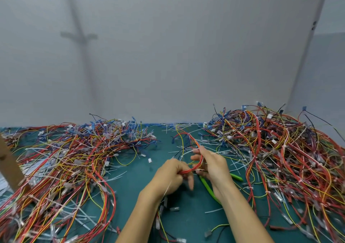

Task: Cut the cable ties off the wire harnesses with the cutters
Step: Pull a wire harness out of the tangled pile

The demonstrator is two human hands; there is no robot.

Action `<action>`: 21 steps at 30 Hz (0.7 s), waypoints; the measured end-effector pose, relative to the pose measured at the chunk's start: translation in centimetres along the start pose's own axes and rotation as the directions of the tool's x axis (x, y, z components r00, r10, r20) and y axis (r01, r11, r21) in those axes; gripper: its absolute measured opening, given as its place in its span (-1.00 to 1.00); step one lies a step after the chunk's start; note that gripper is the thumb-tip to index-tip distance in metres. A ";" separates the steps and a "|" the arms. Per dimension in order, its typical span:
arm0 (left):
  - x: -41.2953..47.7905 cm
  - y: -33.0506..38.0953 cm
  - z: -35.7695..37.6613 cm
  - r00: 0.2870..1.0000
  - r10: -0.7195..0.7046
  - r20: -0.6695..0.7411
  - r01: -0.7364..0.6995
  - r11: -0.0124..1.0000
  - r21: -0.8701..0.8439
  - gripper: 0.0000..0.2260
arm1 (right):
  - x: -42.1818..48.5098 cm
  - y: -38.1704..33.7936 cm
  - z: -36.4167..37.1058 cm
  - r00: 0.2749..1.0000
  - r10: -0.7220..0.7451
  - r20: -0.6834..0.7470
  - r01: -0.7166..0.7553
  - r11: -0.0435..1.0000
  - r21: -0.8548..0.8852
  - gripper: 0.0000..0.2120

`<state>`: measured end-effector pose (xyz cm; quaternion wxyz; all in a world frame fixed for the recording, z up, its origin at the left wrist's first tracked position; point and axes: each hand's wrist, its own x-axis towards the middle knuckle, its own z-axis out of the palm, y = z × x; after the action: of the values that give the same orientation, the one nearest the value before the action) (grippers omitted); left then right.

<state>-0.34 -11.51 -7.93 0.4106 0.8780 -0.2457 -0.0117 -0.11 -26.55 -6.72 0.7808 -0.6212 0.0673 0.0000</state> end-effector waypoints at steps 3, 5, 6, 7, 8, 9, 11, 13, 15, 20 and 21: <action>0.2 0.3 0.0 0.994 -0.103 0.046 0.108 0.984 -0.141 -0.73 | 0.0 -0.1 -0.3 0.998 -0.053 0.020 0.051 0.997 0.060 -0.84; 0.4 0.9 -0.7 0.969 -0.229 0.092 0.245 0.933 -0.265 -0.85 | -0.1 -0.2 -0.5 0.994 -0.089 0.063 0.083 0.992 0.098 -0.85; 0.6 0.9 -1.1 0.952 -0.293 0.088 0.306 0.899 -0.315 -0.82 | -0.2 -0.3 -0.5 0.990 -0.114 0.082 0.107 0.990 0.091 -0.84; 0.5 0.6 -1.4 0.947 -0.320 0.024 0.303 0.868 -0.394 -0.75 | -0.3 -0.4 -0.5 0.985 -0.146 0.096 0.139 0.988 0.068 -0.83; 0.2 0.5 -1.7 0.936 -0.337 -0.103 0.248 0.838 -0.487 -0.70 | -0.4 -0.4 -0.4 0.978 -0.183 0.105 0.180 0.983 0.037 -0.81; -0.1 0.6 -2.0 0.886 -0.393 -0.247 0.187 0.790 -0.584 -0.68 | -0.5 -0.4 -0.2 0.968 -0.224 0.113 0.225 0.974 0.001 -0.78; -0.6 0.3 -2.4 0.717 -0.543 -0.437 0.021 0.643 -0.765 -0.71 | -0.8 -0.3 0.2 0.941 -0.303 0.150 0.318 0.944 -0.089 -0.73; -0.6 0.4 -2.6 0.582 -0.596 -0.554 -0.134 0.601 -0.788 -0.70 | -0.8 0.0 0.5 0.907 -0.366 0.209 0.409 0.886 -0.219 -0.69; -0.4 0.5 -3.1 0.506 -0.549 -0.666 -0.171 0.693 -0.701 -0.70 | -0.7 0.4 0.6 0.865 -0.429 0.262 0.501 0.777 -0.381 -0.69; -0.1 0.6 -2.6 0.542 -0.326 -0.775 0.074 0.937 -0.342 -0.91 | -0.5 1.3 0.6 0.718 -0.588 0.373 0.678 0.467 -0.568 -0.76; -0.1 0.7 -2.2 0.517 -0.289 -0.806 0.138 0.957 -0.255 -0.86 | -0.5 1.5 0.6 0.699 -0.606 0.379 0.690 0.434 -0.579 -0.77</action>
<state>-0.22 -10.27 -5.99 0.5412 0.7647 0.0915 0.3376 -0.65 -25.63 -7.97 0.4344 -0.8384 -0.2261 -0.2393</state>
